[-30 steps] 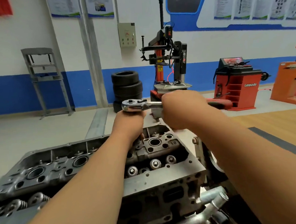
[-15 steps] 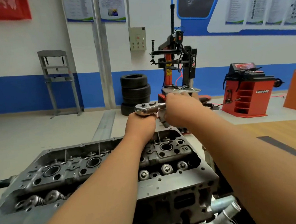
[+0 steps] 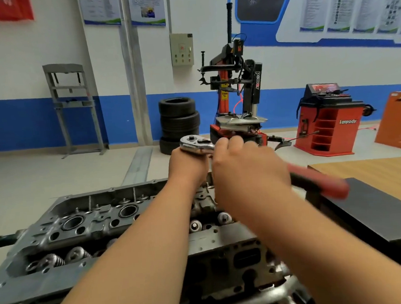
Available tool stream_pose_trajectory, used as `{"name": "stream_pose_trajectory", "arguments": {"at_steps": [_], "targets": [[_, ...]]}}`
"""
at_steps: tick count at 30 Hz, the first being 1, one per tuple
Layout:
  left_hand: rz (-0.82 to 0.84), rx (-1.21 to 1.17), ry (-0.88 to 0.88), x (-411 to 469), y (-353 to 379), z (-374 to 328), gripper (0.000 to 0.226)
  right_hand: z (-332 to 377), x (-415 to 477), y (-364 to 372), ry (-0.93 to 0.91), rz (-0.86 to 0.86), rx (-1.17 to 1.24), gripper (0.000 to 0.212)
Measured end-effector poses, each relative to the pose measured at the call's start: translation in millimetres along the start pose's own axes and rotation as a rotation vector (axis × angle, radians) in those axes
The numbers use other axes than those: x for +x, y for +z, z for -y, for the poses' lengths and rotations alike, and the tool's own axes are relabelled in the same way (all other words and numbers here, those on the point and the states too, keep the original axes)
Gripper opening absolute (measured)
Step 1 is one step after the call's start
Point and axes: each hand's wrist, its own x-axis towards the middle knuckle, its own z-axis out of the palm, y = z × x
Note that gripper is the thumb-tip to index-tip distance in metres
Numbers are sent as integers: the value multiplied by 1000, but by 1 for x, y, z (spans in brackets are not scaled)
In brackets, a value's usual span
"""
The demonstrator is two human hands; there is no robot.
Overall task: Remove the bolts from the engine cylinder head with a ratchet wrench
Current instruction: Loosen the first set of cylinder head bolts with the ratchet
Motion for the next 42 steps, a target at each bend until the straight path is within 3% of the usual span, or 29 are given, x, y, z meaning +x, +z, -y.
{"name": "stream_pose_trajectory", "arguments": {"at_steps": [2, 8, 13, 16, 18, 20, 22, 26, 29, 32, 35, 39, 42], "targets": [[-55, -124, -33, 5, 2, 7, 11, -23, 27, 11, -17, 34, 12, 41], [-10, -80, -43, 14, 2, 15, 18, -32, 119, 50, -173, 212, 338, 51], [-53, -30, -51, 13, 2, 14, 19, -24, 132, 55, -231, 255, 425, 59], [-46, -20, -38, 11, 2, 10, 14, -28, 115, 50, -144, 216, 342, 54], [-52, -9, -33, 9, 3, 9, 13, -28, 98, 40, -56, 183, 115, 49], [-50, 5, -22, 6, 5, 7, 16, -26, 73, 26, 67, 198, -88, 54], [-29, 44, 12, 4, 5, 6, 19, -19, 38, 15, 145, 191, -134, 58], [-77, -72, 65, -7, 2, 4, 8, 7, -26, -5, 27, 58, -83, 57], [-37, -69, 52, -9, -1, 2, 15, 21, -34, -10, -32, 68, -89, 60], [22, 134, 42, -13, -8, -5, 26, 11, -13, -9, -2, 52, -43, 51], [4, -78, -2, 0, -3, 7, 12, -16, 22, 12, 5, 74, -83, 50], [82, -150, -37, 7, 0, 13, 7, -37, 85, 42, -38, 164, 205, 58], [132, -254, -78, 10, -4, 13, 7, -31, 114, 49, -116, 189, 290, 56]]}}
